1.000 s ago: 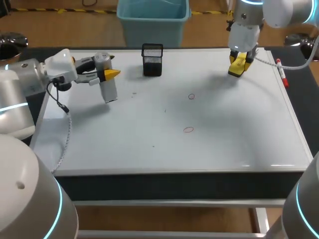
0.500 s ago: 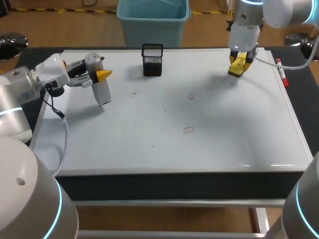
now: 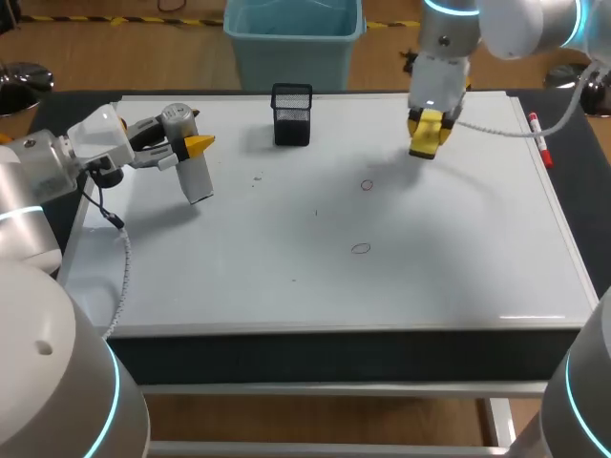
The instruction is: Pick up the inspection probe, press it on each red-marked spot on the whiteboard one by one, put down the probe, pick up the eraser, and wipe off all the red marks.
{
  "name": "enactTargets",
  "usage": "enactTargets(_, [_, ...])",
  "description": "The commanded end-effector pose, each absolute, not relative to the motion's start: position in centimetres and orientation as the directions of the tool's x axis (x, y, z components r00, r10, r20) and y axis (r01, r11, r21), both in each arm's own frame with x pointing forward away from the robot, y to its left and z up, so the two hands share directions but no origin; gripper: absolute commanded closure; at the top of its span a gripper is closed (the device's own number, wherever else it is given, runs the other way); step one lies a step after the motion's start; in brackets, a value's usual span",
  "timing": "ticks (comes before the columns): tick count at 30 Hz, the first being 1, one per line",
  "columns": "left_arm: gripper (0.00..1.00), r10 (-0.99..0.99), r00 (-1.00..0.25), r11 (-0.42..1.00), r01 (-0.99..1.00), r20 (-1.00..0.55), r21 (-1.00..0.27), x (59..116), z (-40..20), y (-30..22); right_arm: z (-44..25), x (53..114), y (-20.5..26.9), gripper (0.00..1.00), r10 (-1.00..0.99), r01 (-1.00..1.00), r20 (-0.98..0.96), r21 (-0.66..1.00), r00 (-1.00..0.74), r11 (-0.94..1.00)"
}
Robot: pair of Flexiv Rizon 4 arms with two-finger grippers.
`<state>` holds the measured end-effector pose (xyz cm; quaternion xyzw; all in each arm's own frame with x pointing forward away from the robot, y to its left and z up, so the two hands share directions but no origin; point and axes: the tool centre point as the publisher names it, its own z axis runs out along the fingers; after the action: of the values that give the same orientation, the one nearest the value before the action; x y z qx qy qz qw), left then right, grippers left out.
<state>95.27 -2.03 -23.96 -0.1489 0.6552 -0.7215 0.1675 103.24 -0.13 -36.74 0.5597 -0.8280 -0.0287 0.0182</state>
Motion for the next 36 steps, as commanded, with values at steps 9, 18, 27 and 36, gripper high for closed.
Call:
enactTargets(9, [1.00, -0.439, -0.898, -0.085, 0.047, -0.005, -0.995, 95.2, -23.9, -2.1, -36.3, 97.1, 6.6, 1.00, -0.980, -0.980, -0.013, 0.014, -0.199, 0.198])
enactTargets(18, [1.00, -0.439, -0.898, -0.085, 0.047, -0.005, -0.995, 95.2, -23.9, -2.1, -38.6, 94.5, 10.1, 1.00, -0.994, -0.994, 0.013, 0.022, -0.106, 0.107])
enactTargets(27, [1.00, -0.439, -0.898, -0.085, 0.047, -0.005, -0.995, 95.2, -23.9, -2.1, -40.1, 94.8, 11.5, 1.00, -0.998, -0.997, 0.009, 0.044, -0.059, 0.059])
enactTargets(36, [1.00, -0.439, -0.898, -0.085, 0.047, -0.005, -0.995, 95.2, -23.9, -2.1, -41.5, 95.9, 12.1, 1.00, -1.000, -0.998, -0.006, 0.066, -0.025, 0.024])
